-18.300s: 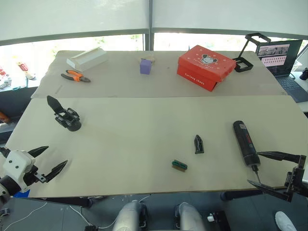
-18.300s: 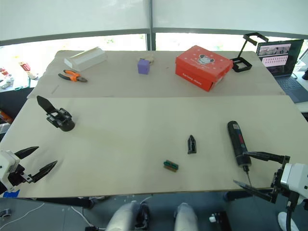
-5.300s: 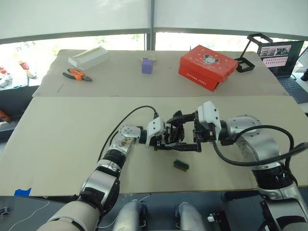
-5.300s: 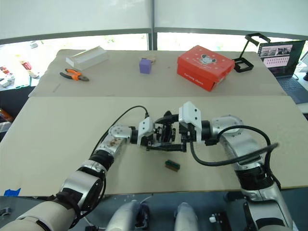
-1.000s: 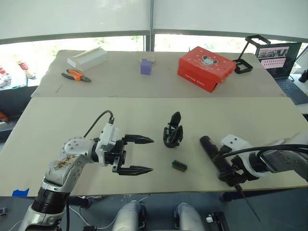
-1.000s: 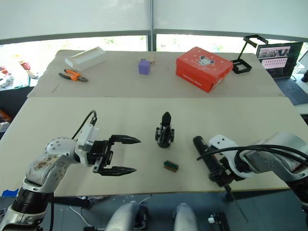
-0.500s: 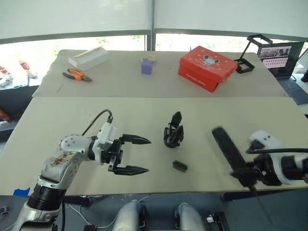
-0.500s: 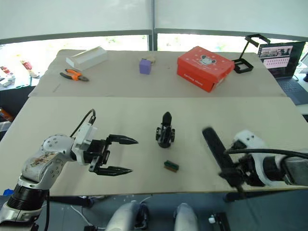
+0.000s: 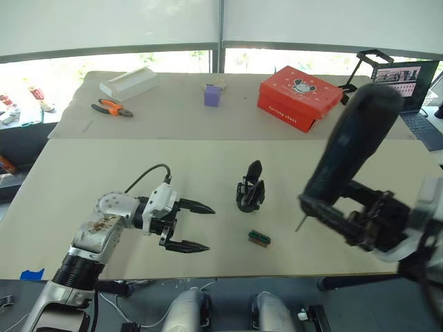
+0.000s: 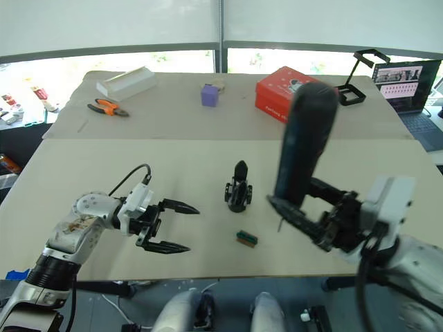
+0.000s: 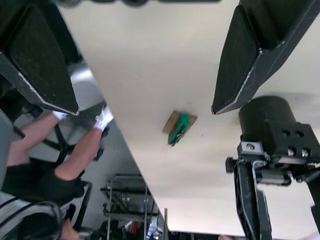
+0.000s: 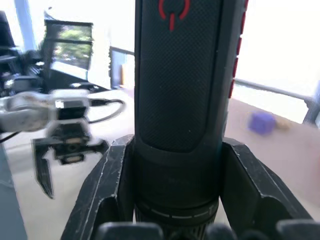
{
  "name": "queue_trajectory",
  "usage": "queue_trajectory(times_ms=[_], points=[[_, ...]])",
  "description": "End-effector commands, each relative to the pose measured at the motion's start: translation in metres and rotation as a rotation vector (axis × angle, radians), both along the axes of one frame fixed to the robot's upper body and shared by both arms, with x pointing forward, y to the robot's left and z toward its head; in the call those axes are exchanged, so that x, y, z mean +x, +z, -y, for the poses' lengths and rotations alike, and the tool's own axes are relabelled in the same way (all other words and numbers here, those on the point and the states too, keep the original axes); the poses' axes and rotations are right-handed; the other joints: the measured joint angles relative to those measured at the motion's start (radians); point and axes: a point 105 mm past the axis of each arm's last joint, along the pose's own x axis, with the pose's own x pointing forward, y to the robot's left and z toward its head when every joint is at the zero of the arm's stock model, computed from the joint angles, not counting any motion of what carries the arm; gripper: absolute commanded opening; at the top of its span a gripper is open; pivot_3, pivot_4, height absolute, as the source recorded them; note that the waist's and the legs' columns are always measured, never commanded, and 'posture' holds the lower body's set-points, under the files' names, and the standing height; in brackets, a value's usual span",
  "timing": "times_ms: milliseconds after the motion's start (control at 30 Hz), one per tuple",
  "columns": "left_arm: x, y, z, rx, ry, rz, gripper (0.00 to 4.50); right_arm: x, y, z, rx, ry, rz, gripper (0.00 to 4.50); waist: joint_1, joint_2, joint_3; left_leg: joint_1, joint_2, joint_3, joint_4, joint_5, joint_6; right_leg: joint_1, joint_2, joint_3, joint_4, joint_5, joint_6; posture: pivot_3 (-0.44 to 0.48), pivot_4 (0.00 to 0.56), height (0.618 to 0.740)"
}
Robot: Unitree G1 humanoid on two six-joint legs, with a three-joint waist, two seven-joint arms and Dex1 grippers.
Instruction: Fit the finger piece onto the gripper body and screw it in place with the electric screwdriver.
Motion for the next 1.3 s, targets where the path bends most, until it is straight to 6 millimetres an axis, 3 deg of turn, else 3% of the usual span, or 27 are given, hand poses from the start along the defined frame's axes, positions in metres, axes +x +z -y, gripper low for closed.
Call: queue_trajectory(times_ms=[33,200,733,1100,1300], points=[[0.004,-0.007,0.013,0.002,0.012,0.065,4.50,0.002,-0.005,-0.012,-0.023,0.075,0.130,1.91,-0.003,0.000,0.000,0.000,0.000,0.000,0.000,0.000,0.000,0.000,0.000,0.000,0.000,0.000,0.000,0.000,0.150,0.740],[0.009,-0.021,0.037,-0.073,0.104,0.047,4.50,0.012,-0.018,-0.015,-0.044,0.099,0.181,1.91,-0.004,0.000,0.000,0.001,0.000,0.000,0.001,0.000,0.000,0.001,0.000,0.000,0.000,0.000,0.000,0.000,0.150,0.740],[0.006,-0.037,0.069,-0.023,0.100,0.090,4.50,0.004,-0.024,-0.023,-0.020,0.167,0.123,1.91,-0.001,0.000,0.000,0.001,0.000,-0.001,0.001,0.000,0.000,0.001,-0.001,0.000,0.001,0.000,-0.002,0.000,0.150,0.740],[0.004,-0.033,0.079,-0.016,0.077,0.087,4.50,0.003,-0.029,-0.018,-0.050,0.177,0.095,1.91,-0.002,0.000,0.000,0.001,0.000,-0.001,0.001,0.000,0.000,0.001,-0.001,0.000,0.002,0.000,-0.002,0.000,0.150,0.740],[0.006,-0.042,0.075,0.010,0.078,0.079,4.50,0.007,-0.033,-0.016,-0.071,0.160,0.088,1.91,-0.002,0.000,0.000,0.001,0.000,-0.001,0.001,0.000,0.000,0.001,-0.001,0.000,0.002,0.000,-0.002,0.000,0.150,0.740]])
